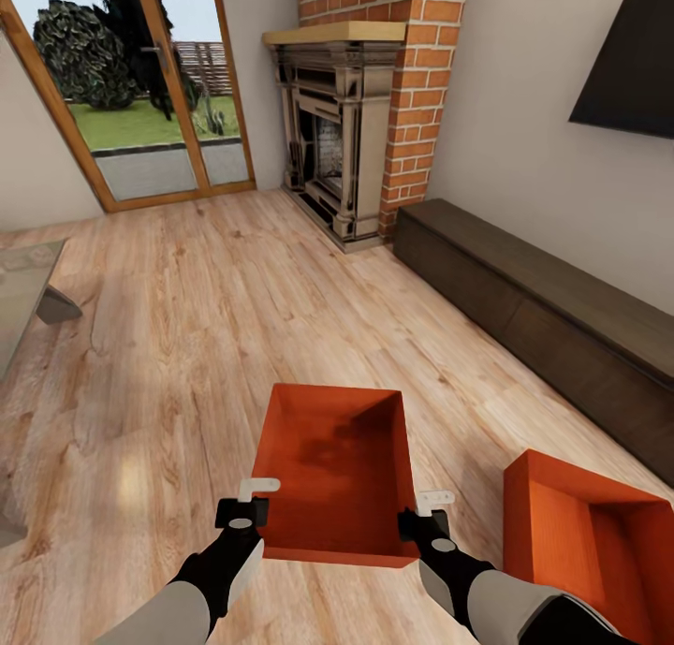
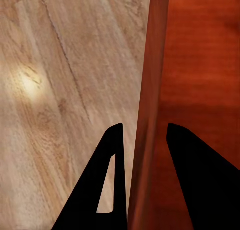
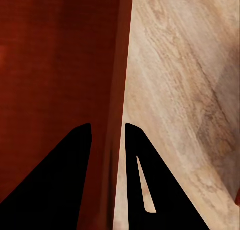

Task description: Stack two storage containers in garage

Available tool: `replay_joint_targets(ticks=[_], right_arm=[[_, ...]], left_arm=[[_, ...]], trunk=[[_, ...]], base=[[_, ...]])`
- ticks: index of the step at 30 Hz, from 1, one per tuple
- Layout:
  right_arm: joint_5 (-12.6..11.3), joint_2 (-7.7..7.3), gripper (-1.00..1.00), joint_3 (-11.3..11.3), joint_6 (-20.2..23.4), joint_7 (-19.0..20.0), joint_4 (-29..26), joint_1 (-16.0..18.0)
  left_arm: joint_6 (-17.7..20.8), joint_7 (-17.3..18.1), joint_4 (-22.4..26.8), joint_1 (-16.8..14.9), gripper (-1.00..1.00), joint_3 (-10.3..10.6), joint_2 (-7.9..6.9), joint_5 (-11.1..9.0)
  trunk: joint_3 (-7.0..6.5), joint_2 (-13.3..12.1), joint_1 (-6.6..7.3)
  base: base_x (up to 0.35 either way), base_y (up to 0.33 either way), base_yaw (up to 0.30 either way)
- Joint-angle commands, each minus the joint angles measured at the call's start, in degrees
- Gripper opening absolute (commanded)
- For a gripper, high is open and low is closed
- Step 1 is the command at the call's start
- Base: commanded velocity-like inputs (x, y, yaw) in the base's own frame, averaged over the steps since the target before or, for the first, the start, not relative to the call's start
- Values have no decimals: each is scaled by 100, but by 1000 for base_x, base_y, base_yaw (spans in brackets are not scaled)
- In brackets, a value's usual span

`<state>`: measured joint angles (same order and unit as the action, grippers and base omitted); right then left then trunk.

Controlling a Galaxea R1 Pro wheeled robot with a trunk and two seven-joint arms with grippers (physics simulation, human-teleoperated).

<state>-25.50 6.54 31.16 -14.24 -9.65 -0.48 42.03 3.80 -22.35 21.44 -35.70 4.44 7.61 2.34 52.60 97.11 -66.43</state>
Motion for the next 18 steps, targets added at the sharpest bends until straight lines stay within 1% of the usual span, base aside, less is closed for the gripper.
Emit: replay_joint_targets(ticks=[1, 4, 7, 8, 18], right_arm=[[-78, 5, -100, 66, -34, -34, 4, 7], [-37, 5, -100, 52, -34, -42, 4, 7], [87, 5, -100, -60, -37, -65, 4, 7], [-78, 7, -100, 66, -37, -75, 4, 7], [-78, 9, -100, 66, -43, -81, 4, 7]], left_arm=[[46, -59, -8, 2, -100, 77, 3, -9], [43, -59, -8, 2, -100, 74, 3, -10], [44, -60, -8, 2, -100, 79, 4, -24], [45, -59, -8, 2, -100, 83, 3, -339], [44, -59, -8, 2, -100, 83, 12, -339]], trunk=[[-6, 2, 0], [-34, 2, 0], [-61, 2, 0], [-71, 2, 0], [-164, 2, 0]], base=[[0, 0, 0], [0, 0, 0], [0, 0, 0], [0, 0, 0], [0, 0, 0]])
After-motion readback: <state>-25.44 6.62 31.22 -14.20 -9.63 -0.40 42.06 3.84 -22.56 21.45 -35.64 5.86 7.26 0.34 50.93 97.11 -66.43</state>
